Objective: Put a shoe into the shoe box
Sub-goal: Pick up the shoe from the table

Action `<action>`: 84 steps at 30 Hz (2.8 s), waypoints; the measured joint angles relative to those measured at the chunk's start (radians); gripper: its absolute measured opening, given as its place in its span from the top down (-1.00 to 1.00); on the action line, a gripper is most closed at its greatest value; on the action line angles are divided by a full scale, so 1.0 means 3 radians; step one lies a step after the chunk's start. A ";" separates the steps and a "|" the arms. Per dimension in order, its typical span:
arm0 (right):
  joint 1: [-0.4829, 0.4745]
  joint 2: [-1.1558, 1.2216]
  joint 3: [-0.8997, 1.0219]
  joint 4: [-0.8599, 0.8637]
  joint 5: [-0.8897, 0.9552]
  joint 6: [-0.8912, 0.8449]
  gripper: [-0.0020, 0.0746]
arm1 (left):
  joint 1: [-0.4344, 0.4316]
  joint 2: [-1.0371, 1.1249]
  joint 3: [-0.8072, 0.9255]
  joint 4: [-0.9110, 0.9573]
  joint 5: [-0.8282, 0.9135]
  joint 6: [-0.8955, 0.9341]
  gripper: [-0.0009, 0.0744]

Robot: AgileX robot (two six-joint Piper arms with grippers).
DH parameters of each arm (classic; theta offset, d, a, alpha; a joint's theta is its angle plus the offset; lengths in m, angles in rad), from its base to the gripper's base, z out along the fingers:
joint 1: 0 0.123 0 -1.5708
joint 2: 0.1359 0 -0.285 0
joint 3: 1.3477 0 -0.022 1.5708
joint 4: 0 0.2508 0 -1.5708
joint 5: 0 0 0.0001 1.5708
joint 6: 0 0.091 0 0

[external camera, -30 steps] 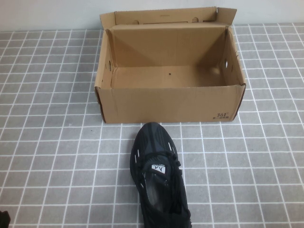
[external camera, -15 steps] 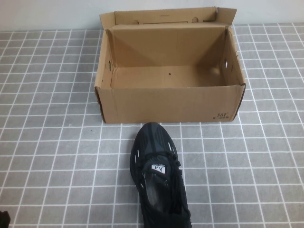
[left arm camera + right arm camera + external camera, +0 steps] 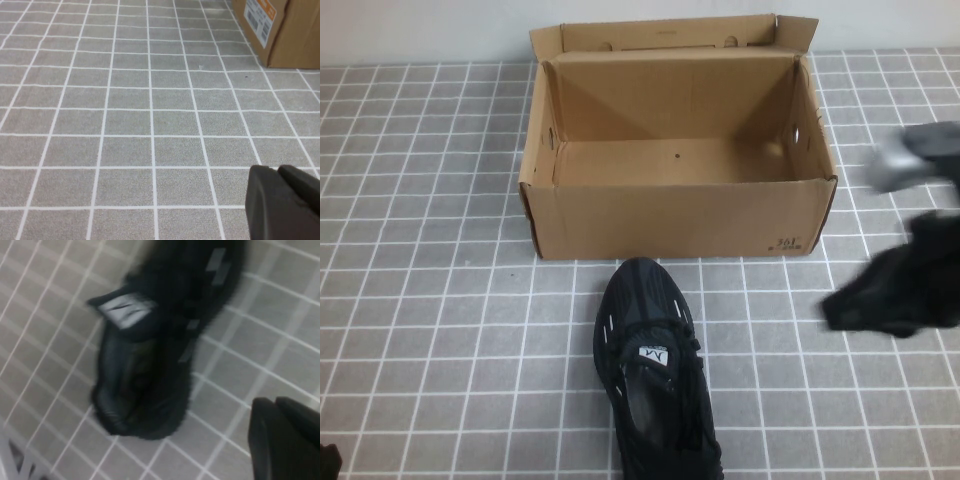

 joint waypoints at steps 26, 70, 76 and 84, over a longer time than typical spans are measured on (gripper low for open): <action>0.1521 0.1059 -0.0621 -0.0713 -0.0690 -0.1252 -0.29 | 0.0000 0.0000 0.0000 0.0000 0.0000 0.0000 0.98; 0.1537 0.1570 -0.0621 -0.1750 -0.1371 -0.0817 -0.10 | 0.0000 0.0000 0.0000 0.0000 0.0000 0.0000 0.98; 0.1545 0.1570 -0.0621 -0.1728 -0.1371 -0.0817 0.02 | 0.0000 0.0000 0.0000 0.0000 0.0000 0.0000 0.98; 0.1590 0.1570 -0.0778 -0.1728 -0.1191 -0.0817 0.13 | 0.0000 0.0000 0.0000 0.0000 0.0000 0.0000 0.98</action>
